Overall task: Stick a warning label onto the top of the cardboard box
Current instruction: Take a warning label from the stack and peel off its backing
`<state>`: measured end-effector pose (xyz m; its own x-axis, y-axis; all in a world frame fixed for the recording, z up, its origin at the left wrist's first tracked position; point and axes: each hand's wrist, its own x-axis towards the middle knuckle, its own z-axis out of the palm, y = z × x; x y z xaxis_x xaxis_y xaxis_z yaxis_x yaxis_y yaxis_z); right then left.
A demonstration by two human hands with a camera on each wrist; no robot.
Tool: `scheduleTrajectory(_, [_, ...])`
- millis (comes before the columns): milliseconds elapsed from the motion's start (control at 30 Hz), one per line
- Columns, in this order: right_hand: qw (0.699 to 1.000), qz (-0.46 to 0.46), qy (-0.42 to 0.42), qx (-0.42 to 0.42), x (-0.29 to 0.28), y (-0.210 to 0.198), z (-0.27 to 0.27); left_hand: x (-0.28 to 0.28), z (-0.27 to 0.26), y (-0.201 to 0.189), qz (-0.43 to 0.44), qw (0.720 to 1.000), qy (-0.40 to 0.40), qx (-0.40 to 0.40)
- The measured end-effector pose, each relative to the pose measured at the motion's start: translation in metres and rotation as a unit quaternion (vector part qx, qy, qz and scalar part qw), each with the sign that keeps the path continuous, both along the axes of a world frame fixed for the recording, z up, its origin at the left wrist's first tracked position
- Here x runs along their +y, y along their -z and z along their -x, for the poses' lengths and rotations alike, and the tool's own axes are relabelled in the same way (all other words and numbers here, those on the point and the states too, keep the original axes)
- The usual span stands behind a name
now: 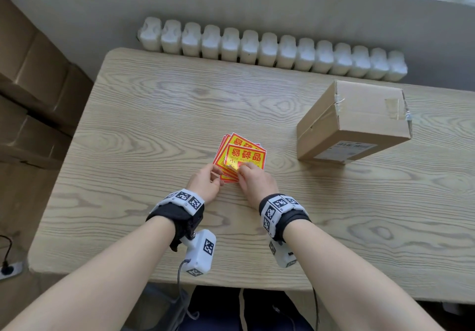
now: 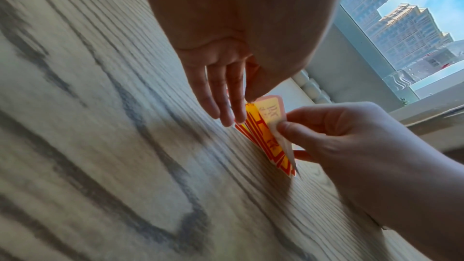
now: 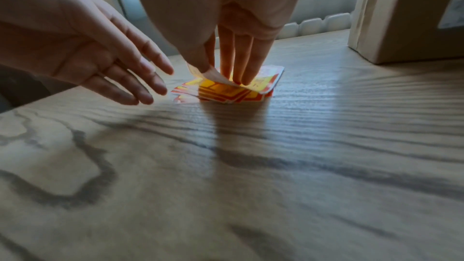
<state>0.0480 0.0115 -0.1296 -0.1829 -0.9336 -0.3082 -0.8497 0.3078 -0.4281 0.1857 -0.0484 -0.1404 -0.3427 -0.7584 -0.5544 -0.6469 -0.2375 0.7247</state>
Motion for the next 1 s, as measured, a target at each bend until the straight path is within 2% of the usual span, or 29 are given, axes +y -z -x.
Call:
scheduleTrajectory(233, [0.992, 0.030, 0.105, -0.056, 0.000, -0.040, 0.021, -0.004, 0.014, -0.030, 0.017, 1.000, 0.019, 0.013])
scheduleTrajectory(400, [0.984, 0.069, 0.139, -0.092, 0.007, -0.085, 0.036, -0.009, 0.043, -0.082, 0.027, 0.997, 0.013, 0.070])
scheduleTrajectory(600, [0.978, 0.102, 0.114, -0.141, 0.014, -0.129, 0.053, -0.007, 0.073, -0.131, 0.027, 0.993, 0.007, 0.115])
scheduleTrajectory(733, [0.979, 0.122, 0.091, -0.136, 0.014, -0.139, 0.058, -0.003, 0.083, -0.148, 0.034, 0.992, -0.019, 0.121])
scheduleTrajectory(1000, [0.967, 0.159, 0.069, -0.186, 0.016, -0.154, 0.057, 0.004, 0.087, -0.171, 0.057, 0.991, -0.041, 0.116])
